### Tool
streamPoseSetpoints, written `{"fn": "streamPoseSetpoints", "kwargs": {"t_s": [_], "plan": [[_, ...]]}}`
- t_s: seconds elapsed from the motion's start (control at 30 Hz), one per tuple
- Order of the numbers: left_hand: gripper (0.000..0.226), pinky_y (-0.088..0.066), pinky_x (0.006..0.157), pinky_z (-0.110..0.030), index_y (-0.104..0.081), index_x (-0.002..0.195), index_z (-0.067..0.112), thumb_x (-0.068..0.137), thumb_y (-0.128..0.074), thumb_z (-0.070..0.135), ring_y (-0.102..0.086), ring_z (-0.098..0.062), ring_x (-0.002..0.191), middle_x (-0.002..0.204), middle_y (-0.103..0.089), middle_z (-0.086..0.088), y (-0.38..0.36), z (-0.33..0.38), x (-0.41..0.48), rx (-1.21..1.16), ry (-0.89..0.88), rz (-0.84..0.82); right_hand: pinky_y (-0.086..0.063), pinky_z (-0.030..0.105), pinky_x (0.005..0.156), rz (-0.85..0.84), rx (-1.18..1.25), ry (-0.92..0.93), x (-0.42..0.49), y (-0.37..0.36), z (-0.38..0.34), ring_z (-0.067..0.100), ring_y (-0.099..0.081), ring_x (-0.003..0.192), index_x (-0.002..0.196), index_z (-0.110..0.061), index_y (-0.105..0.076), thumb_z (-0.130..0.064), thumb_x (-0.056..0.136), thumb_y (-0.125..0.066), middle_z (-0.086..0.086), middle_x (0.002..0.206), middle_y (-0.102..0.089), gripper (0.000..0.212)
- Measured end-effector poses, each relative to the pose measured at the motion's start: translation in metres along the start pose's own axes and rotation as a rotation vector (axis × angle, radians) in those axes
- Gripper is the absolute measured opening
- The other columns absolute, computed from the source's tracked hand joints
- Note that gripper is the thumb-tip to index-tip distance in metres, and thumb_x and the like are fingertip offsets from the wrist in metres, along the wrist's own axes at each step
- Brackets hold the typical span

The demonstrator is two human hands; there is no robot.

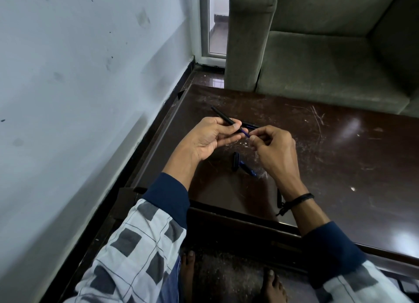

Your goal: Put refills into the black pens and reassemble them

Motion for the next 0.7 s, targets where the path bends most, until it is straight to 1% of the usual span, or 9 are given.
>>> {"fn": "streamPoseSetpoints", "kwargs": {"t_s": [0.17,0.43,0.7], "plan": [[0.013,-0.063,0.075,-0.026,-0.071,0.103,0.000,0.092,-0.066,-0.005,-0.077,-0.027,0.096,0.102,-0.077,-0.023,0.0013,0.0002,0.0006,0.001,0.002,-0.011,-0.062,0.038,0.073,-0.010,-0.004,-0.002,0.0004,-0.0006,-0.0007,0.012,-0.071,0.080,0.097,-0.024,-0.074,-0.016,0.098,-0.069,-0.005,0.084,-0.073,0.010],[0.014,-0.063,0.077,-0.027,-0.071,0.104,0.000,0.092,-0.066,-0.004,-0.076,-0.028,0.097,0.104,-0.076,-0.024,0.0017,0.0010,0.0006,0.004,0.007,-0.025,-0.062,0.042,0.072,-0.008,0.004,0.002,-0.0008,0.0004,-0.0012,0.015,-0.071,0.081,0.096,-0.027,-0.073,-0.015,0.098,-0.069,-0.003,0.085,-0.073,0.012],[0.014,-0.063,0.073,-0.026,-0.070,0.105,-0.001,0.094,-0.064,-0.006,-0.077,-0.027,0.092,0.099,-0.077,-0.023,0.0006,0.0008,0.0012,-0.006,-0.001,0.008,-0.062,0.041,0.075,-0.014,0.018,-0.001,-0.0001,-0.0009,-0.0013,0.013,-0.071,0.081,0.098,-0.025,-0.075,-0.018,0.098,-0.070,-0.004,0.085,-0.073,0.009]]}}
Point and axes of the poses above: each hand's wrist, its own x-axis towards the middle knuckle, its own y-axis out of the back of the hand, z = x × y, the point moved 1 cm from there along x, towards the middle knuckle
